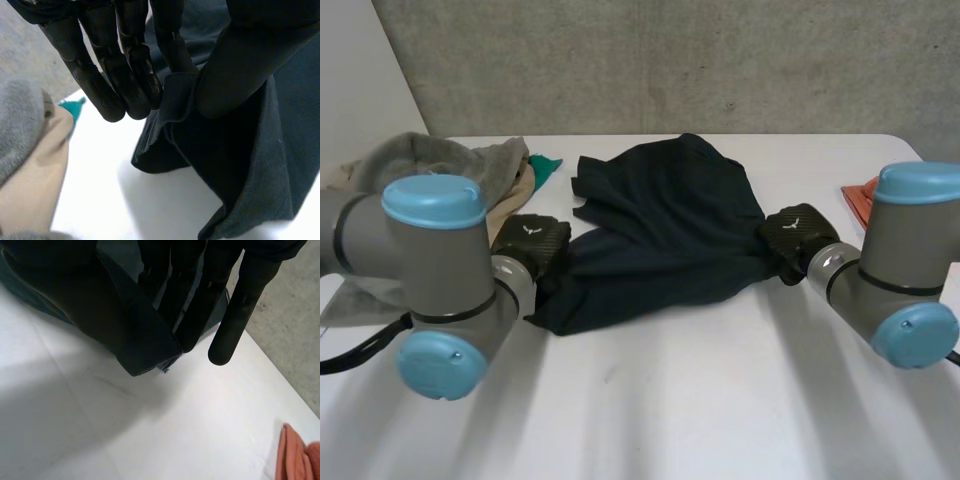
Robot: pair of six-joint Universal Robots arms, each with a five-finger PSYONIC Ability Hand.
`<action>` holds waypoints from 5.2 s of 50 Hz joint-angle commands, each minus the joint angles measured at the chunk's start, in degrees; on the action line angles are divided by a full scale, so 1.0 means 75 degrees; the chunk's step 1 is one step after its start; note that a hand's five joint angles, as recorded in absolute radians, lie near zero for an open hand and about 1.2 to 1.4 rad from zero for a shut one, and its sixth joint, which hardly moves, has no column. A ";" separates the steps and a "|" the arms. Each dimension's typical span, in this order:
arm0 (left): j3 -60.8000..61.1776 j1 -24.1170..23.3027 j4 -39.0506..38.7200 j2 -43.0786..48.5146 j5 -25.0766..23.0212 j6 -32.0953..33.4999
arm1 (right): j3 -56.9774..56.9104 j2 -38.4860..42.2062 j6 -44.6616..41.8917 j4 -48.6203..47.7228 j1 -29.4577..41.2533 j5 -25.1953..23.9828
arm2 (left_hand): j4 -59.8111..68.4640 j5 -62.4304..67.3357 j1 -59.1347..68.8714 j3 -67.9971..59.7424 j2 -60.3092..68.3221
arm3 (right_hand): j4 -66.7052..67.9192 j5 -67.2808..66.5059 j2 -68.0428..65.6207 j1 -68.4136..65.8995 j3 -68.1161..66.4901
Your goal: Fold the laundry.
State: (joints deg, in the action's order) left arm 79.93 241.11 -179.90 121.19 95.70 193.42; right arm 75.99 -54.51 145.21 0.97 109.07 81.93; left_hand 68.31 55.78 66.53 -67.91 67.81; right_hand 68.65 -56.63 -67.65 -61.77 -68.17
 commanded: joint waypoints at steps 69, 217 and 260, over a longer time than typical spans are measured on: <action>0.2982 0.0302 0.0045 -0.2730 -0.0817 0.0333 | 0.0334 0.0047 -0.0657 -0.0574 -0.0081 -0.1256 | -0.5325 -0.4987 -0.5088 0.5271 -0.5258 | -0.4995 0.4726 0.4862 0.4077 0.4931; -0.0313 0.0700 -0.2087 -0.1452 -0.0080 -0.0453 | -0.2341 -0.0480 0.1029 -0.1161 -0.0187 -0.0388 | 0.1558 0.1896 0.1796 -0.1612 0.1625 | 0.1513 -0.1782 -0.1646 -0.2431 -0.1577; 0.0255 -0.0706 0.0143 -0.1642 -0.0068 0.2523 | 0.0110 -0.1394 -0.0917 0.2827 -0.1077 0.0056 | 0.1558 0.1896 0.1796 -0.1612 0.1625 | 0.1513 -0.1782 -0.1646 -0.2431 -0.1577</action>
State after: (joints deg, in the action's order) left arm 93.09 235.47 -162.94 97.72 92.67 212.83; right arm 79.53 -68.75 132.07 34.93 100.55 81.14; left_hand 68.57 57.93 66.76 -68.19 68.68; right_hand 68.69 -57.97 -67.67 -63.33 -68.15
